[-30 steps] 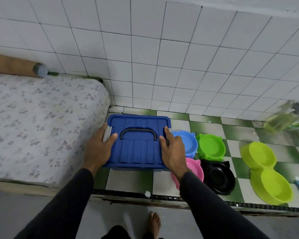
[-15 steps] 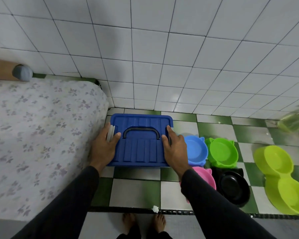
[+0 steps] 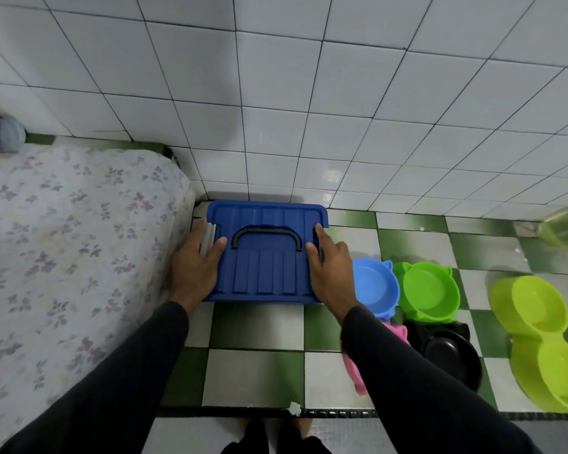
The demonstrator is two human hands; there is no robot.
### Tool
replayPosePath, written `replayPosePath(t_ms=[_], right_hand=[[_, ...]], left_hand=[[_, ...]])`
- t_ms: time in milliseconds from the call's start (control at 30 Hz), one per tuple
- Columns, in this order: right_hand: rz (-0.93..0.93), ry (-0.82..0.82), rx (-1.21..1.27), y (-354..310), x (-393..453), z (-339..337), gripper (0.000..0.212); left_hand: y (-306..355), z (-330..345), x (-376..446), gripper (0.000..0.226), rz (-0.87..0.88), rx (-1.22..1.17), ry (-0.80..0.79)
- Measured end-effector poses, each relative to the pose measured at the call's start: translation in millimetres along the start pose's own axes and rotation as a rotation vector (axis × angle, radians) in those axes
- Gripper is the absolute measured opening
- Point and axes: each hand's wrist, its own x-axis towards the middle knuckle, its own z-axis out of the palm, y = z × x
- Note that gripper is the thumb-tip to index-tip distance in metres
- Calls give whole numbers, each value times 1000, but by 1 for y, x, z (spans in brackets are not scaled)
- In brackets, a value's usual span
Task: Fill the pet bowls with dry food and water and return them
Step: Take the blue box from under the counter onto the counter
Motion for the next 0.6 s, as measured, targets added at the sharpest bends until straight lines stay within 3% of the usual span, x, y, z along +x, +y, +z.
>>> replayPosePath(t_ms=[600], right_hand=[[-26,-139,-142,-6,4,-7,60]], left_hand=[[1,4,2,69,13,176,1]])
